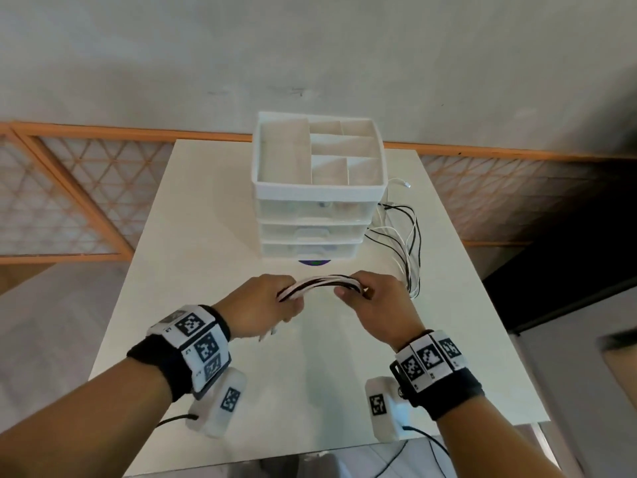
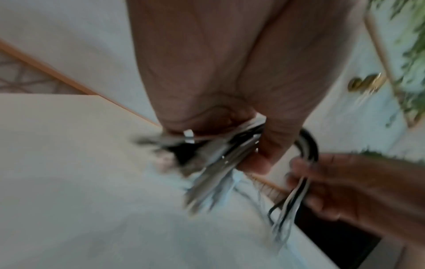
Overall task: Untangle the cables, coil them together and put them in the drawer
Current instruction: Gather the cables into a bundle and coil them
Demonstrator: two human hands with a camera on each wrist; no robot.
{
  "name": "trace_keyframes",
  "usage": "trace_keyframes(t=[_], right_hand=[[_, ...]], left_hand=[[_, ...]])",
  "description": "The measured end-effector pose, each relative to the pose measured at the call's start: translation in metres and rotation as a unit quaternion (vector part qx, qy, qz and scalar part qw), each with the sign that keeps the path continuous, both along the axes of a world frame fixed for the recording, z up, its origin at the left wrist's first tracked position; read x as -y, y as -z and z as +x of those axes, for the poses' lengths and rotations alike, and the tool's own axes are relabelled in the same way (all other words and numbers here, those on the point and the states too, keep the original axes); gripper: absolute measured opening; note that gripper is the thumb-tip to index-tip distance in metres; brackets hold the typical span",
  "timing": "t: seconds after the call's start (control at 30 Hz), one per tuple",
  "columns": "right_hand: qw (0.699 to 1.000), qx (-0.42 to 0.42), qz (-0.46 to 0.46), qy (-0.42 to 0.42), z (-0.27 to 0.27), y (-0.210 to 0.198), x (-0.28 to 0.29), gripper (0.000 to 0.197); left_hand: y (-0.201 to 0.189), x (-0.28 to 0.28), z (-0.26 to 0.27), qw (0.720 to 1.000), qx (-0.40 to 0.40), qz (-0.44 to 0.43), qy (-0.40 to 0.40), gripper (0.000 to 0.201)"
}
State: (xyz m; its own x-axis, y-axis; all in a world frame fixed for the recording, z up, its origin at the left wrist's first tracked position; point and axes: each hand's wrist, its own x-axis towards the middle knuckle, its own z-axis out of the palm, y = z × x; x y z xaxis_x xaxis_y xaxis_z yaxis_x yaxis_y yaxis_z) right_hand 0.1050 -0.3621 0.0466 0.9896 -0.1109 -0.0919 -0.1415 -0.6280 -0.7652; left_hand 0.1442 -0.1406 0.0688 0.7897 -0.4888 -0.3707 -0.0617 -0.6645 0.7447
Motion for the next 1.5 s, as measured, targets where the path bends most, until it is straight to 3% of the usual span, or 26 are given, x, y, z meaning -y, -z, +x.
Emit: trace_keyframes(t=[0.13,0.23,0.33,0.43,0.53,0.6,0.63,0.73,0.83,0.93,1.07,1.27,1.37,1.43,1.5], right_hand=[[0.999,-0.021,-0.029,-0.012,-0.016,0.011,-0.010,0.022],[0.975,-0.072,-0.206,-0.039,-0.025,0.015,-0.023,0.018],[0.935,-0.066,-0.328,-0.116,-0.033,0.003,-0.050,0.064],[0.948,-0.014,-0.251,-0.195,-0.033,-0.008,-0.082,0.060],[0.983,-0.037,-0.106,-0.144,-0.035,-0.008,-0.086,0.045],[0.993,-0.041,-0.037,-0.107,-0.036,-0.006,-0.078,0.032],[0.995,-0.044,-0.012,-0.093,-0.036,-0.007,-0.074,0.031],[0.993,-0.055,0.011,-0.100,-0.036,-0.011,-0.067,0.035],[0.990,-0.051,0.020,-0.132,-0.037,-0.014,-0.068,0.031],[0.986,-0.029,0.069,-0.147,-0.040,-0.013,-0.069,0.017],[0.987,0.020,0.112,-0.111,-0.043,-0.011,-0.066,0.007],[0.978,0.081,0.177,-0.071,-0.046,-0.009,-0.055,0.011],[0.972,0.077,0.214,-0.066,-0.045,-0.007,-0.048,0.024],[0.972,0.114,0.188,-0.082,-0.044,-0.003,-0.043,0.025],[0.975,0.148,0.134,-0.101,-0.043,0.003,-0.039,0.027]], left_hand=[[0.026,-0.026,-0.021,1.000,-0.022,0.020,0.002,0.017],[0.027,-0.033,-0.030,1.000,-0.006,0.024,0.018,0.016],[0.022,-0.030,-0.034,0.995,0.004,0.066,0.069,0.016],[0.014,-0.024,-0.037,0.995,0.042,0.045,0.080,0.018],[0.008,-0.034,-0.038,0.998,0.054,-0.033,0.031,0.018],[0.009,-0.047,-0.041,0.989,-0.025,-0.142,-0.037,0.010],[0.010,-0.051,-0.045,0.970,-0.090,-0.211,-0.081,0.021],[0.013,-0.049,-0.057,0.870,-0.257,-0.372,-0.198,0.053],[0.013,-0.033,-0.057,0.832,-0.266,-0.399,-0.280,0.063],[0.011,-0.021,-0.053,0.838,-0.224,-0.376,-0.327,0.057],[0.005,-0.004,-0.053,0.858,-0.194,-0.340,-0.331,0.045],[-0.006,0.022,-0.057,0.854,-0.144,-0.346,-0.361,0.019],[-0.006,0.031,-0.058,0.862,-0.113,-0.338,-0.360,0.023],[-0.004,0.037,-0.060,0.868,-0.104,-0.333,-0.352,0.025],[-0.003,0.042,-0.063,0.889,-0.074,-0.308,-0.331,0.051]])
